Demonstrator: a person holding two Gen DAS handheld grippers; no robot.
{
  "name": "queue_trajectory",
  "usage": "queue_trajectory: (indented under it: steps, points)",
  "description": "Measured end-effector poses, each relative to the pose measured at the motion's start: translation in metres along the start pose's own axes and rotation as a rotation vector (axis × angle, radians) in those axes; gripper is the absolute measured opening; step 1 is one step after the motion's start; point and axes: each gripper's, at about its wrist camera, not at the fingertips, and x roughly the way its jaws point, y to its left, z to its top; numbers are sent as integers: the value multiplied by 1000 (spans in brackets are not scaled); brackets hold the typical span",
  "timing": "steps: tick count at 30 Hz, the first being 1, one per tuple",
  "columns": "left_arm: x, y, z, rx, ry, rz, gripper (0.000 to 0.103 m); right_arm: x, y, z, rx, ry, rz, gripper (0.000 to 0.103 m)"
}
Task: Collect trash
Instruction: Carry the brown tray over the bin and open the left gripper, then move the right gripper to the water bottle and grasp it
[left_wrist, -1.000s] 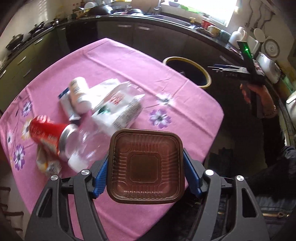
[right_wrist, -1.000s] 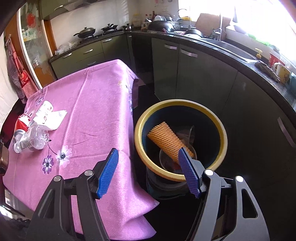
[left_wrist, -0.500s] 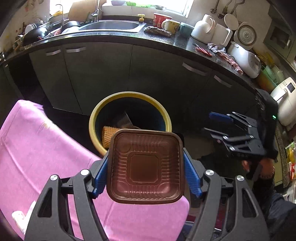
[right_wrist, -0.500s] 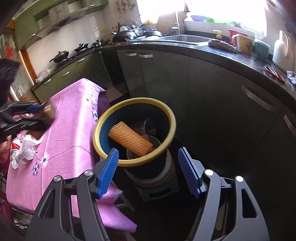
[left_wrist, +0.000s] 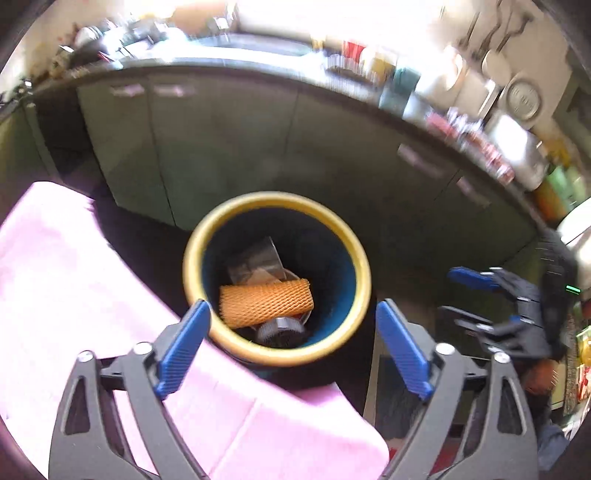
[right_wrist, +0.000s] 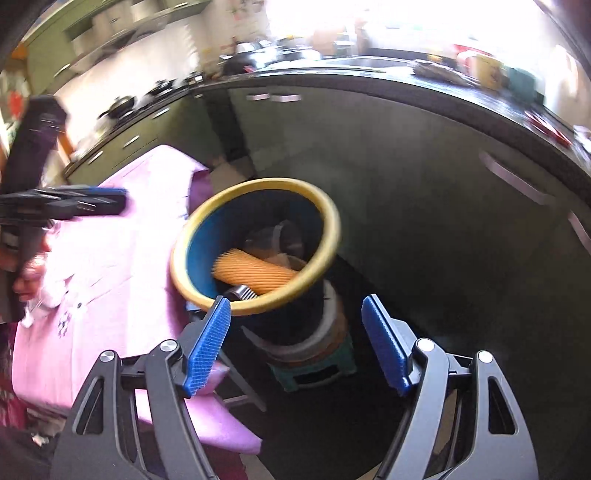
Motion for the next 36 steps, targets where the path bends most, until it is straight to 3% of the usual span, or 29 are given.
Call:
queue_trajectory:
  steps: [5,8,12,16,20,24,28,36]
  points:
    - [-107,24,-67,-45,-175,91,96,5,59,17,-195,-11,112,73]
    - [-164,42,-122,-97,-255,198,96,6,113,26,-377,-8,199,77]
    - [-220,62,-194,-185,-288,357,96,9,198,23,-691,14,374,82]
    - [-258,88,-256,-294,-291,459,96,13,273,19,-960,55,502,82]
    - [-284,104,-303,-389,-314,481,96,15,342,9,-1240,111,591,82]
    - [-297,109,-333,-432,-334,497,96,32,400,5,-1474,241,592,82]
    - [-302,109,-348,-461,-339,512,96,50,434,-5,-1586,403,628,82]
    - [-309,127,-366,-537,-339,506,96,85,465,-27,-1711,550,590,82]
